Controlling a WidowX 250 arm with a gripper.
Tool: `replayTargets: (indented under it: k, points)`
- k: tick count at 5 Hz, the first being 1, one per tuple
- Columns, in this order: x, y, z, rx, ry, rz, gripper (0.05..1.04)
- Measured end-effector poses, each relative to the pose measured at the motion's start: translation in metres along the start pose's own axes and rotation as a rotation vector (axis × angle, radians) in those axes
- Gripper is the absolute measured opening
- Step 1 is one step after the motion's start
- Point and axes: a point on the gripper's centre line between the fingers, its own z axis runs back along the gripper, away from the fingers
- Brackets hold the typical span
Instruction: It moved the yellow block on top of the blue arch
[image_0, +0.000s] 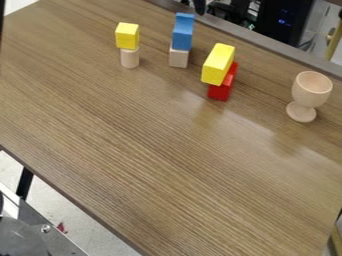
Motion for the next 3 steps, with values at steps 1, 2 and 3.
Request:
replayTargets:
  k: [1, 2, 3]
  points:
    - [0.002, 0.004, -0.017, 0.013, 0.044, 0.012, 1.000]
    - [-0.002, 0.013, -0.036, 0.060, 0.038, 0.001, 1.000]
    - [-0.011, 0.010, -0.033, 0.090, 0.008, -0.079, 1.000]
